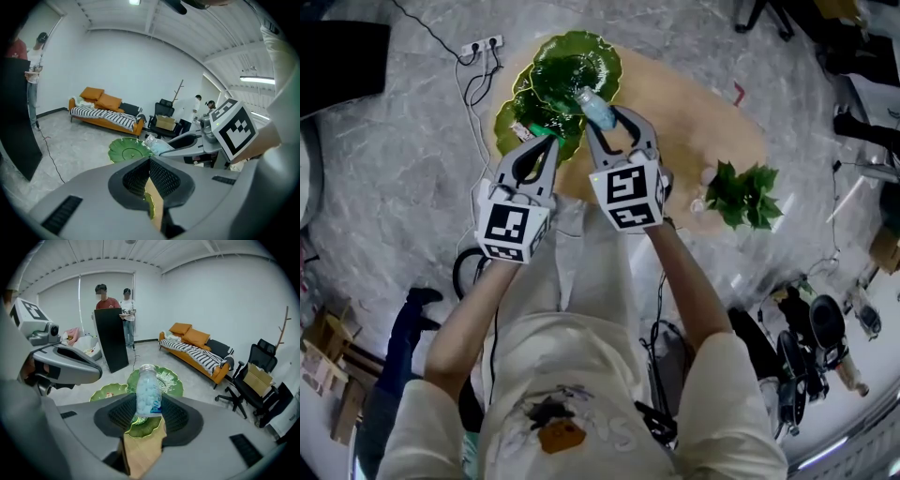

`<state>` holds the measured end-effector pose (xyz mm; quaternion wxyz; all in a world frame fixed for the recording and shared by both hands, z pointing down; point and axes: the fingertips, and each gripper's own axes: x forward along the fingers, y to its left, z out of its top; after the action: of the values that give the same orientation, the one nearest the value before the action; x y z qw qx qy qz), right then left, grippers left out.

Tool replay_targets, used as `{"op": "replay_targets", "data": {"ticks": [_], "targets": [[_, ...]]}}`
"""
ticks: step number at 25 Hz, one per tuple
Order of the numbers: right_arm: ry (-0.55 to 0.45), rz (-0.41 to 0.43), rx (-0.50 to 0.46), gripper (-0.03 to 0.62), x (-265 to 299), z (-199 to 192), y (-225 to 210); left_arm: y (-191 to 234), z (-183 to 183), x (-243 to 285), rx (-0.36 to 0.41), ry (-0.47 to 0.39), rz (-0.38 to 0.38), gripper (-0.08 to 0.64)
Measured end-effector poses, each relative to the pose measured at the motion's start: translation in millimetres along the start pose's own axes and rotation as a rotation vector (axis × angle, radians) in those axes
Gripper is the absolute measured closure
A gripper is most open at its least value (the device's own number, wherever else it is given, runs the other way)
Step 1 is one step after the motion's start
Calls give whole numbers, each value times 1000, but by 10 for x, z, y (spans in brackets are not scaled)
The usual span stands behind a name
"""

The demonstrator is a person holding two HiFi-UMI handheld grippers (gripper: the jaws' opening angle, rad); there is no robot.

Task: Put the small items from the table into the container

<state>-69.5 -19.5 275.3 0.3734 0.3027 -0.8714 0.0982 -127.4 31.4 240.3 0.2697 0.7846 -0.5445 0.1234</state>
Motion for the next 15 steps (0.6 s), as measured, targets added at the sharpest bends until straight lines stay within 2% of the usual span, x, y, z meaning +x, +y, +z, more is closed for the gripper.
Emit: {"op": "replay_targets", "data": {"ticks": [15], "targets": [[24,-1,14,417,624,122,-47,426,-31,91,-25,19,23,560]]}}
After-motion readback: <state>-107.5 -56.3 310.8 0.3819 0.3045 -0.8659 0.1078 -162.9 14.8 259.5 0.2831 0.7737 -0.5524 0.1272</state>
